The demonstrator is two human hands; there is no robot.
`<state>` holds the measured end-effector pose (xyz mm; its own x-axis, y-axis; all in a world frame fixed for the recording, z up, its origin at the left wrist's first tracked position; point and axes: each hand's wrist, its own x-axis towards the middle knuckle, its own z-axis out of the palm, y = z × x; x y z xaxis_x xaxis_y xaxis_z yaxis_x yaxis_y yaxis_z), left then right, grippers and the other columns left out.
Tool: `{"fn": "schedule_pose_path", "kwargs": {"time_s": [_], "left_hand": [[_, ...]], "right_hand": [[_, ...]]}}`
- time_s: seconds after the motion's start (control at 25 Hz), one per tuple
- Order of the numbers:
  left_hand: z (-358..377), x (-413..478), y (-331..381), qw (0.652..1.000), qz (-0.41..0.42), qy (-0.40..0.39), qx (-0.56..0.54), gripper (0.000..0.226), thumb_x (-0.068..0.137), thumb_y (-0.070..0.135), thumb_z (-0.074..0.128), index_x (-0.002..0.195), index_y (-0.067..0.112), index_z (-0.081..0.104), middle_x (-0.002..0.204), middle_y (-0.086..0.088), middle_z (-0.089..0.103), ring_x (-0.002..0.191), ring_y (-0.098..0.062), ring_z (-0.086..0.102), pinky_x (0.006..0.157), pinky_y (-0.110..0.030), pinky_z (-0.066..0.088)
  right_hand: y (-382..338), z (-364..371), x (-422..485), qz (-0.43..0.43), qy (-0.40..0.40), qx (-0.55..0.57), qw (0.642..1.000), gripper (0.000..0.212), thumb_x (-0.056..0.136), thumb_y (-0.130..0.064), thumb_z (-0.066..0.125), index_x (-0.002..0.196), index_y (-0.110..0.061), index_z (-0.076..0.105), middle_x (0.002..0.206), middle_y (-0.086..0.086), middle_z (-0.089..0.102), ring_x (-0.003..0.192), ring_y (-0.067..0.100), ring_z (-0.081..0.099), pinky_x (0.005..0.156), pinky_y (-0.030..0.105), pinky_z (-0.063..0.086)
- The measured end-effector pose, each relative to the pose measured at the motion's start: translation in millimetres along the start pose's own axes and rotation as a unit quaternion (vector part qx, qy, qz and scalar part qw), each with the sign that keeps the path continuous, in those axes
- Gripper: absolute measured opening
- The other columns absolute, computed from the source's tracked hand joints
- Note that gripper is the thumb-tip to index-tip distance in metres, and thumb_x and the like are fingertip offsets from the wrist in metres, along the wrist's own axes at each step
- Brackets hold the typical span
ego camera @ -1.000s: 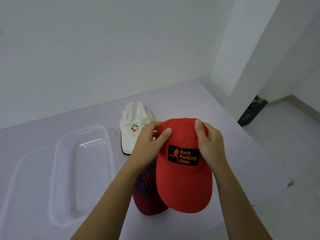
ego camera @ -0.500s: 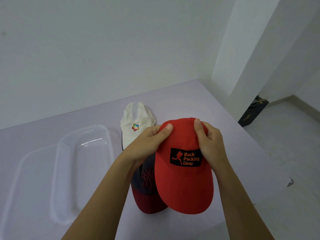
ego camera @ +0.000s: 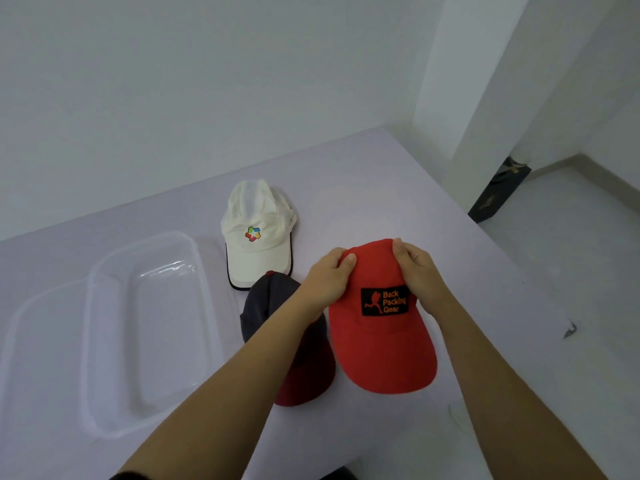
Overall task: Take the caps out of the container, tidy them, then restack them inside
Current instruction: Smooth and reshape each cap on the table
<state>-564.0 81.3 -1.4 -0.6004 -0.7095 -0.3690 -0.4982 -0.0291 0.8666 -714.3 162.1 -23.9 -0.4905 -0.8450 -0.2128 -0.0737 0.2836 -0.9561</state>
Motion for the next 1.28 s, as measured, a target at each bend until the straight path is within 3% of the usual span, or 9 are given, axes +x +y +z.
{"fn": "schedule_pose_path", "kwargs": {"time_s": [0.16, 0.32, 0.44, 0.64, 0.72, 0.84, 0.96, 1.04, 1.28], "left_hand": [[27.8, 20.7, -17.0, 0.994, -0.004, 0.033, 0.104, 0.032, 0.101, 0.027, 0.035, 0.114, 0.006, 0.055, 0.097, -0.003, 0.055, 0.085, -0.015, 0.05, 0.069, -0.024, 0.037], [32.3, 32.4, -25.4, 0.994, -0.017, 0.07, 0.078, 0.031, 0.1, 0.025, 0.037, 0.122, 0.007, 0.048, 0.095, -0.005, 0.058, 0.083, -0.015, 0.052, 0.072, -0.026, 0.039], [27.2, 35.4, -33.5, 0.992, -0.032, 0.112, 0.05, 0.033, 0.098, 0.025, 0.042, 0.126, 0.007, 0.039, 0.085, -0.003, 0.057, 0.071, -0.012, 0.053, 0.067, -0.028, 0.044], [15.1, 38.1, -38.2, 0.985, -0.012, 0.12, 0.127, 0.036, 0.095, 0.023, 0.048, 0.127, 0.007, 0.047, 0.119, -0.009, 0.061, 0.101, -0.02, 0.059, 0.08, -0.024, 0.042], [12.5, 40.9, -37.4, 0.985, -0.022, 0.115, 0.127, 0.033, 0.095, 0.021, 0.05, 0.125, 0.008, 0.051, 0.119, -0.008, 0.062, 0.101, -0.019, 0.059, 0.08, -0.023, 0.042], [10.2, 45.4, -35.3, 0.986, -0.048, 0.114, 0.116, 0.028, 0.094, 0.019, 0.052, 0.12, 0.008, 0.057, 0.114, -0.01, 0.065, 0.097, -0.02, 0.061, 0.082, -0.028, 0.047], [3.6, 46.2, -29.9, 0.982, -0.038, 0.099, 0.159, 0.023, 0.095, 0.018, 0.044, 0.097, 0.006, 0.064, 0.094, -0.007, 0.066, 0.085, -0.019, 0.061, 0.077, -0.033, 0.047], [-7.1, 43.3, -18.3, 0.98, -0.024, 0.111, 0.161, 0.031, 0.096, 0.018, 0.037, 0.069, 0.007, 0.049, 0.073, -0.007, 0.054, 0.069, -0.017, 0.05, 0.06, -0.031, 0.037], [-74.7, 30.0, 14.8, 0.974, -0.001, 0.199, 0.11, 0.034, 0.092, 0.018, 0.038, 0.059, 0.011, 0.033, 0.064, -0.007, 0.038, 0.058, -0.016, 0.032, 0.053, -0.027, 0.024]], "right_hand": [[45.5, -7.2, 18.6, -0.008, 0.031, -0.088, 0.996, 0.043, 0.096, -0.04, 0.041, 0.086, -0.006, 0.065, 0.081, 0.015, 0.066, 0.074, 0.019, 0.058, 0.076, 0.044, 0.05], [57.0, -4.8, 36.6, -0.009, 0.01, -0.125, 0.992, 0.048, 0.096, -0.043, 0.04, 0.082, -0.002, 0.061, 0.072, 0.009, 0.058, 0.065, 0.015, 0.051, 0.065, 0.038, 0.045], [54.4, 2.7, 46.5, -0.014, -0.015, -0.156, 0.987, 0.05, 0.096, -0.045, 0.039, 0.076, -0.002, 0.055, 0.071, 0.006, 0.055, 0.066, 0.014, 0.048, 0.068, 0.039, 0.044], [58.0, -13.1, 43.6, 0.015, -0.01, -0.089, 0.996, 0.032, 0.096, -0.036, 0.043, 0.104, -0.015, 0.065, 0.104, -0.007, 0.064, 0.095, 0.006, 0.056, 0.087, 0.021, 0.041], [60.3, -22.7, 42.3, 0.014, -0.031, -0.131, 0.991, 0.022, 0.094, -0.033, 0.05, 0.099, -0.019, 0.066, 0.094, -0.012, 0.063, 0.081, 0.005, 0.055, 0.08, 0.02, 0.041], [53.8, -23.7, 49.8, 0.018, -0.069, -0.192, 0.979, 0.016, 0.094, -0.029, 0.052, 0.089, -0.02, 0.064, 0.08, -0.017, 0.059, 0.068, -0.001, 0.05, 0.073, 0.02, 0.037], [42.6, -25.8, 54.2, 0.023, -0.073, -0.196, 0.978, 0.021, 0.092, -0.035, 0.054, 0.103, -0.02, 0.063, 0.098, -0.011, 0.061, 0.081, 0.002, 0.055, 0.077, 0.022, 0.038], [31.2, -32.7, 55.0, 0.02, -0.063, -0.212, 0.975, 0.035, 0.09, -0.042, 0.053, 0.116, -0.019, 0.059, 0.114, -0.008, 0.059, 0.096, 0.012, 0.058, 0.083, 0.024, 0.04], [-52.6, -29.6, 68.3, -0.071, -0.062, -0.213, 0.973, 0.035, 0.091, -0.04, 0.052, 0.12, -0.02, 0.057, 0.116, -0.007, 0.058, 0.106, 0.011, 0.053, 0.088, 0.024, 0.039]]}}
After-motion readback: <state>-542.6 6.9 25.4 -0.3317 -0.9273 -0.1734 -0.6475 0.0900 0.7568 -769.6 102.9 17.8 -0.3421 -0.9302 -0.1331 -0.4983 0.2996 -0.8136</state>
